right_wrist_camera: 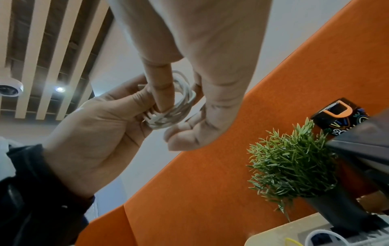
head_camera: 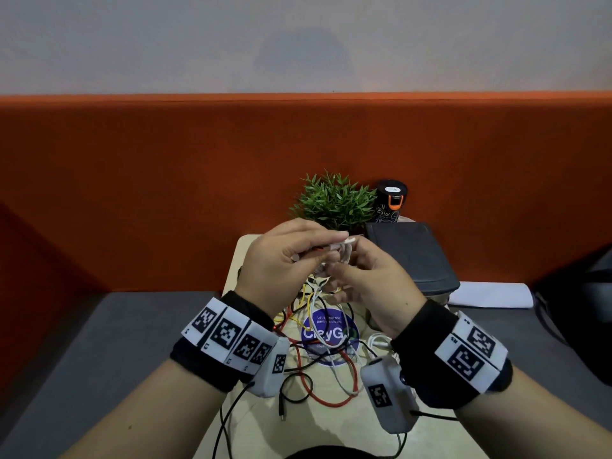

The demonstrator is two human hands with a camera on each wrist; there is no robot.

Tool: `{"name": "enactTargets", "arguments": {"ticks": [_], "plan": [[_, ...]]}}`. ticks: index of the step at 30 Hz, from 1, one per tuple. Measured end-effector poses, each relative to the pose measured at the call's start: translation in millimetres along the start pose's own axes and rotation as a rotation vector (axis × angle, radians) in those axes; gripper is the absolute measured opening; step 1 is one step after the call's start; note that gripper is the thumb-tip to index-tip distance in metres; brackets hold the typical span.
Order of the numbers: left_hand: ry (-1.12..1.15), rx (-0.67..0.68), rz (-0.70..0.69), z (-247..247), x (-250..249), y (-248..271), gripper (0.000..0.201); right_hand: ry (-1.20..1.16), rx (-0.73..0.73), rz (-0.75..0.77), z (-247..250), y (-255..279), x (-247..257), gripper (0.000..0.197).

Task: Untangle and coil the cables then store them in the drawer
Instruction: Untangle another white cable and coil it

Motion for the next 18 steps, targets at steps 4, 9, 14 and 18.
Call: {"name": "enactTargets", "arguments": {"ticks": [4, 9, 14, 18], "plan": [[0.009, 0.014, 0.032, -3.6, 2.4, 3.4, 0.027, 0.002, 0.017, -0.008, 1.1, -0.8, 0.1, 0.027], [0.108, -0.016, 0.181, 0.8, 1.9, 0.2, 0.028, 0.089, 0.111, 0.035, 1.3, 0.9, 0.4, 0.044], [0.144, -0.046, 0.308, 3.2, 8.4, 0.9, 0.026, 0.194, 0.213, 0.02, 7.9, 3.4, 6.6, 0.057], [0.201, -0.068, 0.418, -0.4, 13.8, 5.3, 0.024, 0.325, 0.307, -0.012, 14.0, 2.4, 5.5, 0.063]]}}
Point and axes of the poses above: each hand's wrist, its own y-axis away from the middle knuckle, its own z-axis out of the back of the hand, x = y × z, the point moved 1 cm from there along -y, towards the middle knuckle, and after that the axes turned 1 degree about z, right-handed, at the moved point
